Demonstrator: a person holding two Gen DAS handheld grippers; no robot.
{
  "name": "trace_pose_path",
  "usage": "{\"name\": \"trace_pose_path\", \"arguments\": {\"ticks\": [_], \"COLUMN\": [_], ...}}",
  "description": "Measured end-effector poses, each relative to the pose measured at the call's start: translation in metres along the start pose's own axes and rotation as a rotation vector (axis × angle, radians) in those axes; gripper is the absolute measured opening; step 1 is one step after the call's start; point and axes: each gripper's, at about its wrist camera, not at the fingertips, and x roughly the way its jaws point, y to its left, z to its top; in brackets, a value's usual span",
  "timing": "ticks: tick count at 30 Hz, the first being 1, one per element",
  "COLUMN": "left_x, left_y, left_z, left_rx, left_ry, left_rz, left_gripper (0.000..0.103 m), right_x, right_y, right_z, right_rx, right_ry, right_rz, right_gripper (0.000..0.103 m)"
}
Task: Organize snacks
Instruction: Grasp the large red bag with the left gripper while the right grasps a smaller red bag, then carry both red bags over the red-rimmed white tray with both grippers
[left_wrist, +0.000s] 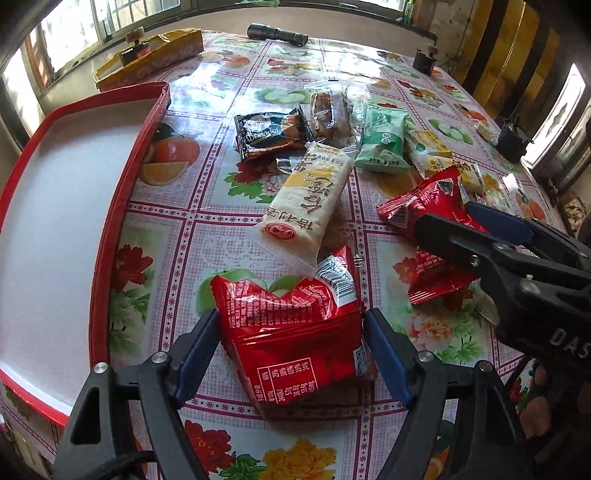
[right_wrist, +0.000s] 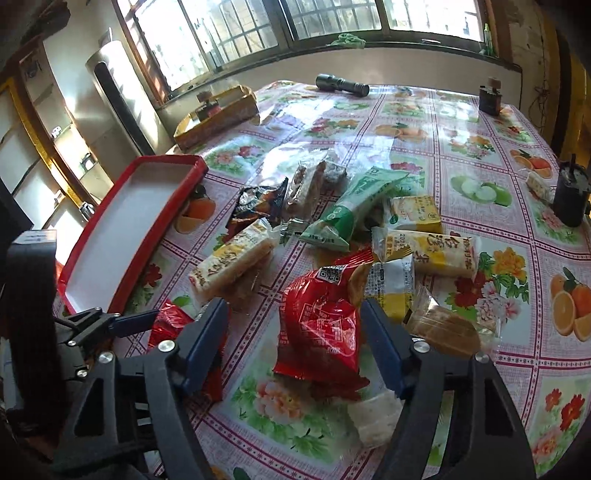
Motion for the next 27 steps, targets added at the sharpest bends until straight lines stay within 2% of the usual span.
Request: {"name": "trace_pose_path", "arguments": {"ticks": [1,3,5,6,8,11,19,27], "left_x": [0.002,0.003,0.004,0.004,0.004,0.002,-0.016,-0.045], "left_y": [0.001,0.005,0.007,0.008,0.009,0.012,0.012,0.012], "left_z": [0.000,0.001,0.003,0.004,0.006,0.007,0.003,-0.010], "left_rx": [-0.001,-0.008,-0.017,-0.022,-0.026,-0.031,-0.040,-0.037], "left_ry": [0.005,0.000,-0.004,-0.006,-0.016,-0.022,-0.055,-0.113], "left_rz": [-0.009,-0.014,-0.014,-0.015,-0.011,-0.017,-0.032,-0.025], "left_gripper": [0.079,0.079,0.079,0.078,0.066,0.056,0.053,0.053], "right_x": [0.007,0.017,0.024,0.026,0.026,0.023,0.002,-0.028], "right_y": [-0.001,-0.003,-0.006,-0.006,-0.006,-0.006,-0.010,-0.005], "right_z": [0.001,0.000,-0.002,-0.002,-0.003,-0.005,-0.012,-0.021], "right_rx": [-0.002,-0.003,0.009,0.009,0.001,0.008,0.063,0.069], "right_ry": [0.018,0.042,0.064,0.062,0.056,0.050,-0.001,-0.051], "right_rz": [-0.014,-0.028,-0.002,0.003,-0.001,0.013,0.063,0.067], "right_gripper": [0.072,0.060,0.054,0.054,0.054,0.053,0.051,0.051]}}
